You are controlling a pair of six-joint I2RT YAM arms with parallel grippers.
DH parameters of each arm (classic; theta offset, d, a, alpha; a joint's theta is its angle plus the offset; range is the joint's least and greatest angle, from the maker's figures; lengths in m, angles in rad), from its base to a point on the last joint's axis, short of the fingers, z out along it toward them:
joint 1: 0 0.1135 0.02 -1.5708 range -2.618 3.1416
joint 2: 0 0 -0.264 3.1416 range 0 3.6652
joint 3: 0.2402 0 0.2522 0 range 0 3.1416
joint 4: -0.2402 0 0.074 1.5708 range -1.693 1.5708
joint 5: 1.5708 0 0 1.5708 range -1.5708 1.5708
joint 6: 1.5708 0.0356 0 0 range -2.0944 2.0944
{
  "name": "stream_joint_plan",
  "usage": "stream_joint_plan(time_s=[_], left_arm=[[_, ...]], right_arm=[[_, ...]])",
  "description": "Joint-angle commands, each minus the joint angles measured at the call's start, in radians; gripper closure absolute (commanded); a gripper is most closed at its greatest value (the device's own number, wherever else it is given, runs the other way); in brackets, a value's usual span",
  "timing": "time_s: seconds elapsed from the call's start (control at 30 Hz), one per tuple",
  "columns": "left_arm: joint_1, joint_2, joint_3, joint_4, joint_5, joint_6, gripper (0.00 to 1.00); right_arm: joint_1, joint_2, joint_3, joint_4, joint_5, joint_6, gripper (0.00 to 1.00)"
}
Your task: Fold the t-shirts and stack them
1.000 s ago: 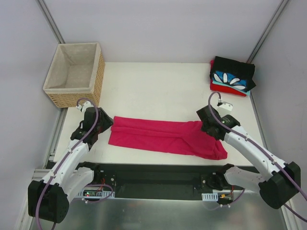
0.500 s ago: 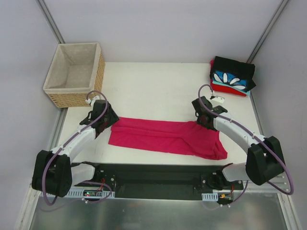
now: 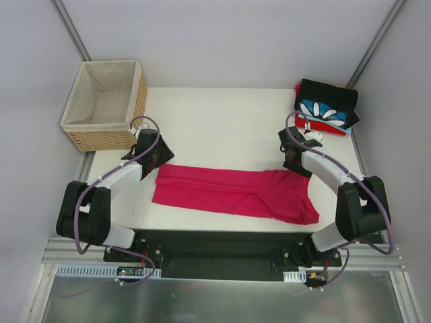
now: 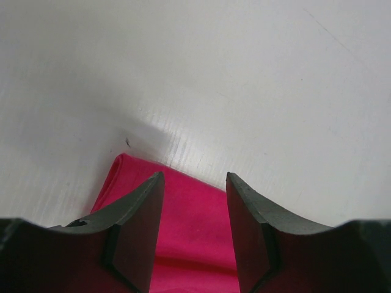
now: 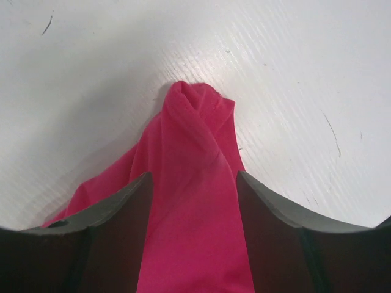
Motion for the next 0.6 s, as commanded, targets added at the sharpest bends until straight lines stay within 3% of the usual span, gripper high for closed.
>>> stream_joint_plan(time_s=[0.0,0.2,0.57], left_arm=[[-0.009,0.000,0.000,0.051,0.019,0.006,0.55],[-0.009,0.000,-0.016,0.059,0.031,-0.005,0.56],[-0.011,0.006,-0.086,0.103,0.208,-0.049,0.56]], right_arm=[[-0.024,0.054,0.051,0.008,-0.001,-0.018,0.40],[-0.055,0.104,0.054,0.010,-0.010,-0.020,0.41],[-0.077,0.077,0.044,0.005,-0.013,-0.030,0.41]])
